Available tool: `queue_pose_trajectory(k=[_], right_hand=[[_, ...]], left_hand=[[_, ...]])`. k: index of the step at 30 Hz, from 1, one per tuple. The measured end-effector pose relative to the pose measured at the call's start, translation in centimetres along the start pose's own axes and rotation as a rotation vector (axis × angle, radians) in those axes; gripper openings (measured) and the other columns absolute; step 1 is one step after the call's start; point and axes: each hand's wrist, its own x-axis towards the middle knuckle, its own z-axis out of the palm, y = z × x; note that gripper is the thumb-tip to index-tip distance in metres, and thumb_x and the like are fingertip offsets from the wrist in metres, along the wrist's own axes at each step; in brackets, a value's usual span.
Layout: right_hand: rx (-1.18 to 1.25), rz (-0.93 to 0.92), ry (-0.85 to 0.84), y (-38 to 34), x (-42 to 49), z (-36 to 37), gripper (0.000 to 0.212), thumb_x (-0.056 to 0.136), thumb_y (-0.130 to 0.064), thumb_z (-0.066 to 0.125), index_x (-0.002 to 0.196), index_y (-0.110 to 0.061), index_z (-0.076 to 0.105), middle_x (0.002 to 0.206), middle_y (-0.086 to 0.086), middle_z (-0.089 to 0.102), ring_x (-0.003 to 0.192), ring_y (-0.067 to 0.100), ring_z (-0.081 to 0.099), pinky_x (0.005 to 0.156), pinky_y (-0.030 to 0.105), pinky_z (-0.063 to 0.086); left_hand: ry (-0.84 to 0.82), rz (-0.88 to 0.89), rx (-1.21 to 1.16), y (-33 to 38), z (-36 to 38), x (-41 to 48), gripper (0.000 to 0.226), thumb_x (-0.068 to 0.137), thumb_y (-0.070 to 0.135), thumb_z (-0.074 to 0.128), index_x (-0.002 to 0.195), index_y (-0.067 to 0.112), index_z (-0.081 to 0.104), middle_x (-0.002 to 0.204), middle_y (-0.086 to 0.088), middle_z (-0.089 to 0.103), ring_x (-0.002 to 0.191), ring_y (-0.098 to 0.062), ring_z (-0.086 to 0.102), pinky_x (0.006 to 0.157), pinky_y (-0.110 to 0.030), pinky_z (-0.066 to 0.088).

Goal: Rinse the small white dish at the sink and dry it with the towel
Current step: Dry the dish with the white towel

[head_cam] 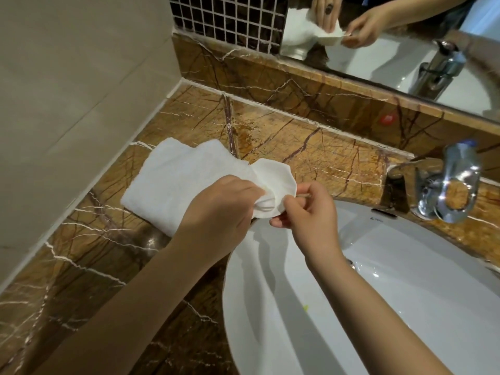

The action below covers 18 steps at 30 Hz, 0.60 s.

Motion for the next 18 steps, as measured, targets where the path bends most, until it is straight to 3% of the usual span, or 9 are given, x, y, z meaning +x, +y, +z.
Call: queue_pose_trajectory(k=[3, 5, 8, 13, 15, 18], right_hand=[[0.025, 0.008, 0.018, -0.2, 0.2, 0.0, 0.015, 0.083, 0.0, 0.049, 0.081, -0.016, 0.048, 0.046, -0.004, 0.053, 0.043, 0.016, 0.064, 0.072, 0.062, 0.054], [0.052, 0.03, 0.03, -0.3, 0.3, 0.1, 0.014, 0.084, 0.002, 0.05, 0.084, -0.012, 0.049, 0.052, 0.004, 0.058, 0.042, 0.016, 0.063, 0.071, 0.06, 0.055], [0.059, 0.037, 0.047, -0.5, 0.3, 0.1, 0.011, 0.084, 0.003, 0.05, 0.087, -0.007, 0.05, 0.056, 0.01, 0.061, 0.043, 0.017, 0.063, 0.066, 0.049, 0.057], [0.092, 0.012, 0.103, -1.1, 0.7, -0.4, 0.013, 0.083, 0.002, 0.051, 0.083, -0.01, 0.051, 0.049, 0.0, 0.06, 0.044, 0.019, 0.064, 0.056, 0.036, 0.059], [0.123, 0.014, 0.126, -1.8, 0.9, -0.6, 0.016, 0.084, 0.003, 0.05, 0.081, -0.013, 0.05, 0.054, 0.004, 0.062, 0.045, 0.019, 0.065, 0.052, 0.032, 0.059], [0.193, 0.007, 0.138, -3.5, 1.5, -0.9, 0.018, 0.085, 0.004, 0.049, 0.081, -0.014, 0.048, 0.058, 0.009, 0.064, 0.045, 0.02, 0.065, 0.047, 0.027, 0.055]], left_hand=[[0.0, -0.028, -0.008, 0.3, 0.1, -0.1, 0.024, 0.085, 0.008, 0.056, 0.106, 0.004, 0.068, 0.101, -0.014, 0.071, 0.091, -0.032, 0.063, 0.084, -0.04, 0.05], [0.011, -0.042, -0.018, 0.5, 0.2, -0.2, 0.023, 0.085, 0.008, 0.057, 0.104, 0.003, 0.069, 0.098, -0.014, 0.071, 0.089, -0.032, 0.063, 0.083, -0.041, 0.051], [0.031, -0.079, -0.06, 0.6, 0.3, -0.5, 0.024, 0.087, 0.01, 0.056, 0.107, 0.004, 0.068, 0.101, -0.014, 0.071, 0.092, -0.03, 0.064, 0.084, -0.041, 0.051], [0.093, -0.134, -0.155, 0.4, 0.4, -1.3, 0.026, 0.085, 0.008, 0.06, 0.109, 0.007, 0.068, 0.105, -0.009, 0.072, 0.096, -0.026, 0.064, 0.089, -0.033, 0.047], [0.101, -0.21, -0.218, 0.2, 0.2, -1.8, 0.028, 0.085, 0.016, 0.063, 0.112, 0.011, 0.068, 0.11, -0.005, 0.07, 0.102, -0.021, 0.062, 0.095, -0.027, 0.044], [0.162, -0.287, -0.336, -0.1, -0.2, -2.2, 0.028, 0.081, 0.026, 0.07, 0.107, 0.016, 0.071, 0.103, 0.0, 0.072, 0.096, -0.011, 0.063, 0.09, -0.022, 0.045]])
